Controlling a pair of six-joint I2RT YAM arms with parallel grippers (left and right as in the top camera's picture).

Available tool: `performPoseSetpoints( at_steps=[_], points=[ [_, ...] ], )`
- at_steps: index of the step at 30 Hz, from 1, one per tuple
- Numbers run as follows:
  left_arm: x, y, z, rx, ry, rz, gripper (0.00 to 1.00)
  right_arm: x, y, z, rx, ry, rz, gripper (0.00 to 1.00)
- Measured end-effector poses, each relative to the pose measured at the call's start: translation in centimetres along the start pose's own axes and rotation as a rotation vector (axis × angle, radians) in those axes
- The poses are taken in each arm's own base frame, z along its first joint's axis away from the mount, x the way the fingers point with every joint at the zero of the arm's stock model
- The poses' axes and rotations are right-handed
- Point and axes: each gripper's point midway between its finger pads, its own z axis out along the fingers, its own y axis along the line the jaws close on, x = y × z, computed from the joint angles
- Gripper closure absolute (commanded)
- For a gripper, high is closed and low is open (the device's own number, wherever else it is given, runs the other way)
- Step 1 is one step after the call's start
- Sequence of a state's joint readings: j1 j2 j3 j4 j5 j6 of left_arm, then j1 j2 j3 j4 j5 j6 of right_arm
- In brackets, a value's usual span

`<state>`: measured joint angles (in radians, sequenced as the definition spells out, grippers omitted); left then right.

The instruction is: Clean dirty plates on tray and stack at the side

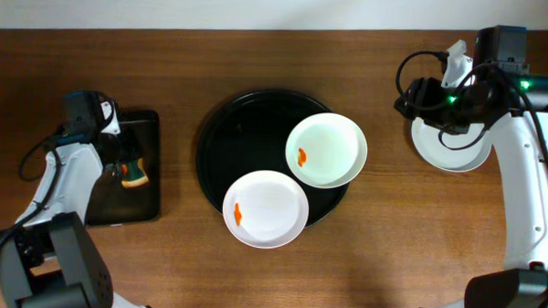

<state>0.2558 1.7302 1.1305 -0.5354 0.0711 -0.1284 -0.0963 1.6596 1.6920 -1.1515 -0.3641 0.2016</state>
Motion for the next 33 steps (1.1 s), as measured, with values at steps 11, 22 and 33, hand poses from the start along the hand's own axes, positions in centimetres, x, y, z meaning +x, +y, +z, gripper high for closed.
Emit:
performPoseSetpoints(
  at_steps=[11, 22, 33],
  points=[
    [2.5, 1.6, 5.5, -0.057, 0.121, -0.015, 1.00, 0.0, 0.0, 0.0, 0.000, 0.000, 0.001, 0.37],
    [0.8, 1.6, 1.1, -0.094, 0.172, -0.018, 0.46, 0.0, 0.0, 0.0, 0.000, 0.000, 0.001, 0.37],
    [4.2, 2.5, 4.2, -0.107, 0.137, -0.018, 0.80, 0.0, 0.0, 0.0, 0.000, 0.000, 0.001, 0.37]
  ],
)
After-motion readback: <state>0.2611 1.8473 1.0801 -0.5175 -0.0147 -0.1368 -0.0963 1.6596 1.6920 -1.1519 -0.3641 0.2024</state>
